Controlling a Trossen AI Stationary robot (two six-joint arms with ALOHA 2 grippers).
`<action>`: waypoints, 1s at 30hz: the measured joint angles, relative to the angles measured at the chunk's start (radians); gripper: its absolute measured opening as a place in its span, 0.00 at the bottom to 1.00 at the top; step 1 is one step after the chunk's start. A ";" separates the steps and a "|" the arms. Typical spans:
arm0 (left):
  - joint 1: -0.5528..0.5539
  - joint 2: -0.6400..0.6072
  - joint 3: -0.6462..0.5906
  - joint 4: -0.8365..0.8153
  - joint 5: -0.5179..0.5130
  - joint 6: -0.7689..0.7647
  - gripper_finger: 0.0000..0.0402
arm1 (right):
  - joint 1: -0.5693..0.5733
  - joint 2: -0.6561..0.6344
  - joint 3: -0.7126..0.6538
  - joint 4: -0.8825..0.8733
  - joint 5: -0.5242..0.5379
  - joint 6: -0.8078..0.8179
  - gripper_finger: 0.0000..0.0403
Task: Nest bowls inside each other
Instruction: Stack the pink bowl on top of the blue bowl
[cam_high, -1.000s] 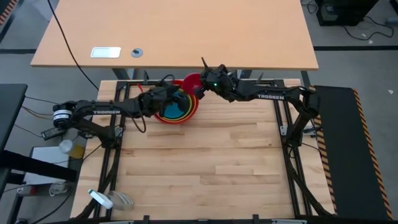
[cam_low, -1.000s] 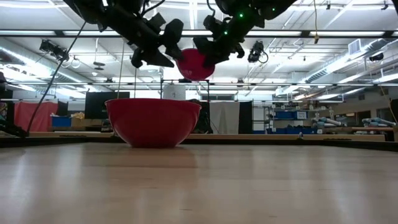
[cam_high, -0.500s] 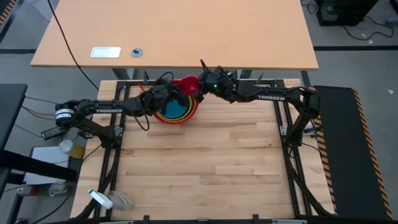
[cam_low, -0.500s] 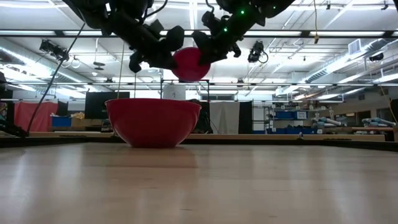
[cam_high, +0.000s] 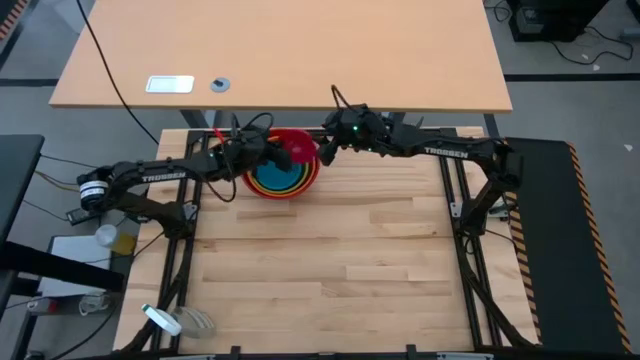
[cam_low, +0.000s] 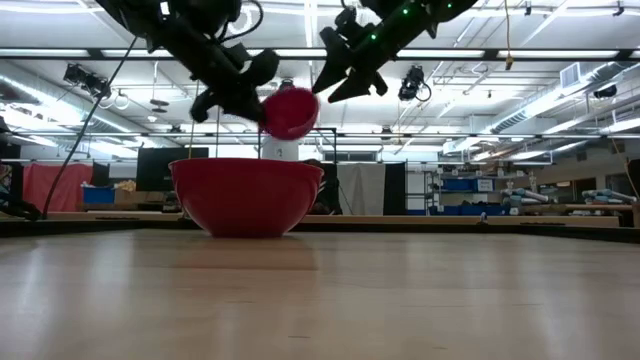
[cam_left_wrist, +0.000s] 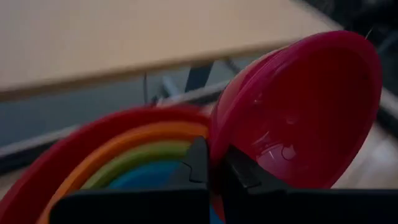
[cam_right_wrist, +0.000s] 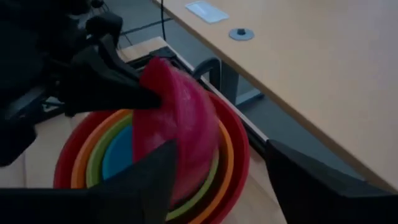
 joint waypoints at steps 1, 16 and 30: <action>0.014 -0.008 -0.001 -0.040 0.020 0.001 0.02 | -0.005 -0.006 0.000 0.002 -0.016 0.003 0.63; 0.221 0.034 0.000 -0.400 0.352 -0.061 0.03 | -0.029 -0.026 0.000 0.014 -0.084 0.003 0.67; 0.256 0.067 0.042 -0.451 0.431 -0.020 0.50 | -0.042 -0.026 0.000 -0.055 -0.089 0.077 0.67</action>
